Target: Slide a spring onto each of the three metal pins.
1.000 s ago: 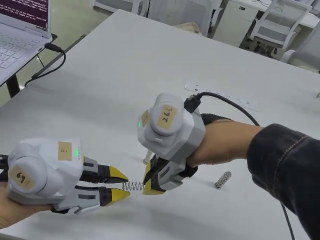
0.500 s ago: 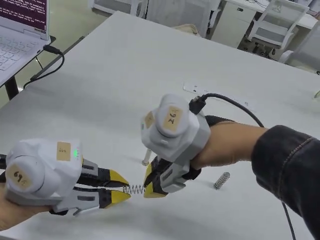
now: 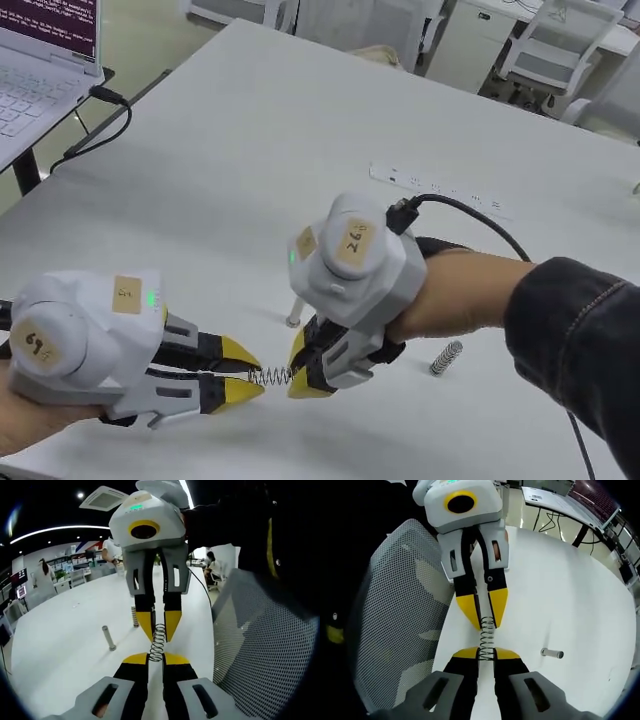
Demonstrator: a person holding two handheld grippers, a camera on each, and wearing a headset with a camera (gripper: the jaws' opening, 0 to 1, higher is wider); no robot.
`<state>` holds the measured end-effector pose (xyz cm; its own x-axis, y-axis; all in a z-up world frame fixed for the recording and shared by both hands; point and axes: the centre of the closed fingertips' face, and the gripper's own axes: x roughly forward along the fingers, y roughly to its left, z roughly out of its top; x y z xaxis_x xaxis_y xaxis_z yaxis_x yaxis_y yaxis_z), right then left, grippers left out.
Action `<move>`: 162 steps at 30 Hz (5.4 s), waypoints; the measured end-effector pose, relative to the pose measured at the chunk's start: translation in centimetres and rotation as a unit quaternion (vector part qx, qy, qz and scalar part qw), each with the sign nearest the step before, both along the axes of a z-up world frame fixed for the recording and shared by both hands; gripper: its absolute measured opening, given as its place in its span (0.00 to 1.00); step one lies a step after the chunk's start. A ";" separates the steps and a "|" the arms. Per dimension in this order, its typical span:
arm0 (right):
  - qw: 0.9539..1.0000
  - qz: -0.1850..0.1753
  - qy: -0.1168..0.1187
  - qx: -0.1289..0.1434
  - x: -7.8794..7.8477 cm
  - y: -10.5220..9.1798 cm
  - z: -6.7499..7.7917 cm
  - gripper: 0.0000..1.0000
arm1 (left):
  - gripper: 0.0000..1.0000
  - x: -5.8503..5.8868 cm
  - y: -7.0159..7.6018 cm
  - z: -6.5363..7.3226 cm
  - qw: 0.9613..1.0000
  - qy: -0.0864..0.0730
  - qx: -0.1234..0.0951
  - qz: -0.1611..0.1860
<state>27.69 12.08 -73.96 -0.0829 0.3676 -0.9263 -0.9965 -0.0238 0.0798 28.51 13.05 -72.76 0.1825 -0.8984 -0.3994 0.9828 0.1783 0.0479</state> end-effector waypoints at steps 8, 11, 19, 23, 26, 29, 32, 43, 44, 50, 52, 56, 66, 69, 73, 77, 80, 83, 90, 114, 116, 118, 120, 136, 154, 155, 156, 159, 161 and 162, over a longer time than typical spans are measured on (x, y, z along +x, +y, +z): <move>1.000 -0.006 -0.007 0.015 0.1 0.7 1.4 0.08 | 0.02 0.1 0.0 0.0 1.000 0.001 0.002 0.001; 1.000 -0.006 -0.008 0.023 0.1 1.2 2.0 0.08 | 0.02 0.1 0.0 -0.1 1.000 0.000 0.001 0.003; 1.000 0.001 -0.016 0.023 0.1 1.8 2.6 0.08 | 0.02 0.1 0.0 -0.1 1.000 0.002 -0.002 0.005; 1.000 0.004 -0.017 0.021 0.0 2.1 2.9 0.08 | 0.02 0.1 -0.1 -0.1 1.000 0.002 -0.003 0.006; 1.000 0.007 -0.020 0.019 0.0 2.3 3.1 0.08 | 0.02 0.1 -0.3 0.0 1.000 0.001 -0.006 0.006; 1.000 0.011 -0.022 0.016 0.0 2.4 3.2 0.08 | 0.02 0.1 -0.4 0.0 1.000 0.001 -0.006 0.004; 1.000 0.012 -0.022 0.011 0.0 2.3 3.1 0.08 | 0.02 0.0 -0.6 -0.1 1.000 0.001 -0.006 0.003; 1.000 0.012 -0.023 0.005 0.0 2.1 3.2 0.07 | 0.02 0.1 -1.1 0.0 1.000 0.001 -0.009 0.001; 1.000 0.012 -0.023 0.003 0.0 2.1 3.2 0.07 | 0.02 0.1 -1.2 -0.1 1.000 0.001 -0.008 0.001; 1.000 0.011 -0.022 0.001 0.0 2.0 3.2 0.07 | 0.02 0.0 -1.3 -0.2 1.000 0.002 -0.009 -0.001; 1.000 0.011 -0.022 0.000 -0.1 2.0 3.1 0.07 | 0.02 0.0 -1.4 -0.2 1.000 0.002 -0.008 -0.002; 1.000 0.012 -0.022 -0.002 -0.1 1.9 3.1 0.07 | 0.02 0.0 -1.4 -0.2 1.000 0.002 -0.010 -0.001; 1.000 0.012 -0.025 -0.013 0.2 1.5 3.1 0.07 | 0.11 -0.2 -1.3 -0.4 1.000 0.010 -0.007 0.002; 0.999 0.010 -0.026 -0.017 0.5 1.1 3.1 0.07 | 0.14 -0.2 -1.0 -0.6 1.000 0.016 -0.007 0.007; 0.999 0.000 -0.031 -0.018 1.2 0.3 3.6 0.07 | 0.21 0.0 -0.3 -0.7 0.999 0.023 -0.010 0.020; 0.999 -0.011 -0.035 -0.019 1.9 -0.4 3.9 0.07 | 0.32 0.2 0.2 -1.0 0.999 0.028 -0.013 0.037; 0.999 -0.020 -0.038 -0.019 2.4 -0.9 4.2 0.07 | 0.40 0.5 0.5 -1.0 0.998 0.029 -0.016 0.051; 0.999 -0.027 -0.042 -0.019 2.9 -1.3 4.5 0.07 | 0.48 0.9 0.8 -0.8 0.997 0.027 -0.024 0.067; 0.998 -0.041 -0.050 -0.021 4.2 -2.1 5.1 0.07 | 0.59 1.5 1.3 -0.6 0.995 0.017 -0.031 0.092; 0.995 -0.053 -0.069 -0.050 9.5 -2.4 4.7 0.08 | 0.68 1.6 1.3 -0.2 0.993 0.021 -0.053 0.106; 0.995 -0.051 -0.066 -0.054 9.6 -2.2 4.4 0.08 | 0.68 1.5 1.4 -0.3 0.993 0.023 -0.054 0.106; 0.995 -0.049 -0.063 -0.057 9.6 -2.1 4.1 0.08 | 0.68 1.4 1.4 -0.3 0.993 0.023 -0.053 0.105; 0.995 -0.046 -0.062 -0.062 9.6 -2.0 3.8 0.08 | 0.68 1.4 1.4 -0.3 0.993 0.024 -0.054 0.105; 0.995 -0.042 -0.055 -0.072 9.9 -1.7 2.9 0.08 | 0.65 1.3 1.5 -0.3 0.994 0.023 -0.050 0.099; 0.995 -0.039 -0.044 -0.080 10.2 -1.6 1.2 0.08 | 0.63 1.3 1.8 -0.4 0.993 0.025 -0.049 0.101; 0.995 -0.039 -0.044 -0.080 10.2 -1.6 1.1 0.08 | 0.62 1.3 1.8 -0.4 0.993 0.025 -0.049 0.101; 0.995 -0.041 -0.042 -0.081 10.2 -1.7 0.9 0.08 | 0.62 1.3 1.8 -0.4 0.993 0.025 -0.050 0.101; 0.995 -0.044 -0.042 -0.083 10.3 -1.8 0.4 0.08 | 0.62 1.3 1.7 -0.3 0.993 0.025 -0.050 0.102; 0.995 -0.046 -0.040 -0.083 10.3 -1.8 0.1 0.08 | 0.62 1.3 1.7 -0.3 0.993 0.025 -0.050 0.101; 0.995 -0.045 -0.039 -0.085 10.3 -1.9 -0.2 0.08 | 0.62 1.3 1.7 -0.4 0.993 0.025 -0.049 0.102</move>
<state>37.97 10.17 -74.14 0.0175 0.2083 -0.9779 -0.9973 0.0738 -0.0021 29.80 14.78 -73.12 0.3463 -0.8803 -0.3242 0.9267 0.3747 -0.0276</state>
